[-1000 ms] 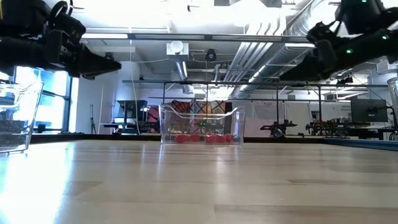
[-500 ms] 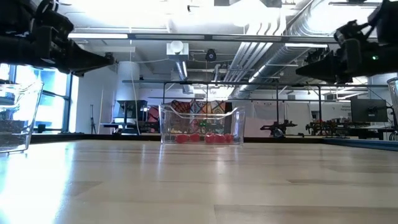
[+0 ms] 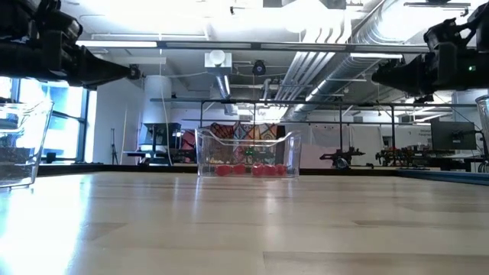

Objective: Sort produce into baskets
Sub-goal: Return to Home Position

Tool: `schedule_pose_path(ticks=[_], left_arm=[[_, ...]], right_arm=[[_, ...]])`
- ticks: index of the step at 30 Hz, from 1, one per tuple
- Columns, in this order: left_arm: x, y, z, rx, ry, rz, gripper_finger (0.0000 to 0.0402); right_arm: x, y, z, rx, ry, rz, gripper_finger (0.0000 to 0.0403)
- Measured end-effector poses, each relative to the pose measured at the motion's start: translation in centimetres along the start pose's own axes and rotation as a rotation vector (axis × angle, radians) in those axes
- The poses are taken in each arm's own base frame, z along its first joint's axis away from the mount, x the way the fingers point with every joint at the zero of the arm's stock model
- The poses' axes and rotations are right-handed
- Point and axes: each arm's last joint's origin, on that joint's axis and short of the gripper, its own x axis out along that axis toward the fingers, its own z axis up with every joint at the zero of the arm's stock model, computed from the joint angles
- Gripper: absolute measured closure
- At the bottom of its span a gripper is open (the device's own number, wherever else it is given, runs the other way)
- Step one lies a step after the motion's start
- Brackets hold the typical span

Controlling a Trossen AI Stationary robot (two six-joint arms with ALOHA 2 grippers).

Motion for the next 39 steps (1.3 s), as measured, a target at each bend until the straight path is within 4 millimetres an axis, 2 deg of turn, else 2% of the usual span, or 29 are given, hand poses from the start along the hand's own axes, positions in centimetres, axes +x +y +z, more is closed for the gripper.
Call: schedule_pose_path(ticks=[14, 17, 21, 26, 39], left_arm=[[0.2, -0.1, -0.2, -0.052, 0.024, -0.012, 0.0401], [0.3, -0.1, -0.3, -0.063, 0.042, -0.013, 0.0401], [0.4, -0.1, -0.5, -0.072, 0.063, -0.010, 0.0401], [0.5, -0.2, -0.7, -0.164, 0.082, -0.008, 0.0401], [0.5, -0.2, -0.7, -0.164, 0.081, -0.007, 0.0401]], right_arm=[[0.0, -1.3, -0.5, -0.048, 0.058, -0.161, 0.0403], [0.0, -1.3, -0.5, 0.018, 0.053, -0.165, 0.0403], [0.0, -1.3, -0.5, 0.019, 0.053, -0.165, 0.0403], [0.0, -1.3, -0.5, 0.025, 0.052, -0.165, 0.0403], [0.0, -1.3, -0.5, 0.025, 0.052, -0.165, 0.0402]])
